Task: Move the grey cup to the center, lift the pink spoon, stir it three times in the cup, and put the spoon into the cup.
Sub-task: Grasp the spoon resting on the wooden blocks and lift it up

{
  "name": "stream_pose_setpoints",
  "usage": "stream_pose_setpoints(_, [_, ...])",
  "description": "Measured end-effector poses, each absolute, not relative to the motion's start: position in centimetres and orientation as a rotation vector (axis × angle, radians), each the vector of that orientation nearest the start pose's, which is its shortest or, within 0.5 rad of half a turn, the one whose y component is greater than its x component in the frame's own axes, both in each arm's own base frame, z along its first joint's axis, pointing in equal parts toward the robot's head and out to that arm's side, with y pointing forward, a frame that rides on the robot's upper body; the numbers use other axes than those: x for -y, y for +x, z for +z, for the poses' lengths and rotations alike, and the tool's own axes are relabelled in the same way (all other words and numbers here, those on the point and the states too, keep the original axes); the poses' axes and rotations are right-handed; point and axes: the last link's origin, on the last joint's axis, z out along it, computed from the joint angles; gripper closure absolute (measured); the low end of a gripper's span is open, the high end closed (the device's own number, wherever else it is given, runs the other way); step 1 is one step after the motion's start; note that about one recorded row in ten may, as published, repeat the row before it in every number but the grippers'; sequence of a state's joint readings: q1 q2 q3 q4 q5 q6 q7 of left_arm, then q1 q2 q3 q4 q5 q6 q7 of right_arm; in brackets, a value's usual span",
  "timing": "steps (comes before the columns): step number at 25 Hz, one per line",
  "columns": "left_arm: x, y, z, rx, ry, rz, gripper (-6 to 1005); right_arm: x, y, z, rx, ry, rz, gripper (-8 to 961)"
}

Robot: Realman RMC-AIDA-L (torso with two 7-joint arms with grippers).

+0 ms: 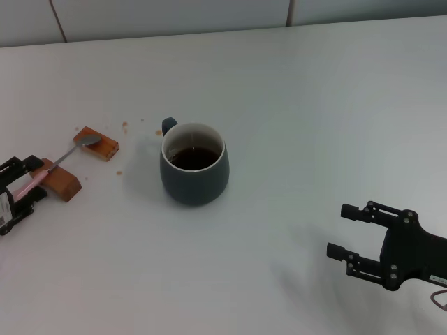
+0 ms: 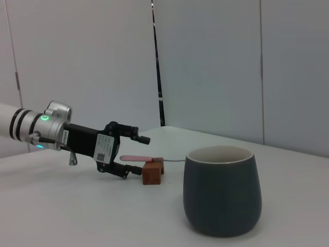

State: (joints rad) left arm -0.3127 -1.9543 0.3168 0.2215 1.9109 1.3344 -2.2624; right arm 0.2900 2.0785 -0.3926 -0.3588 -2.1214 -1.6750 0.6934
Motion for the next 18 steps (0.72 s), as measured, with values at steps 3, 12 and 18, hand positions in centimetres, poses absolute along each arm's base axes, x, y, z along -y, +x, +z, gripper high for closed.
stream_pose_setpoints(3, [-26.16, -39.35, 2.08, -2.670, 1.560, 1.447, 265, -21.74, 33.45, -2.77, -0.374, -2.571, 0.795, 250])
stream_pose_setpoints(12, [-26.16, -39.37, 1.82, -2.683, 1.550, 1.430, 431, -21.79, 33.41, -2.77, -0.372, -2.572, 0.795, 250])
stream_pose_setpoints(18, [-26.03, -39.45, 1.61, -2.692, 1.546, 1.429, 476, -21.79, 33.41, -2.77, -0.372, -2.572, 0.795, 250])
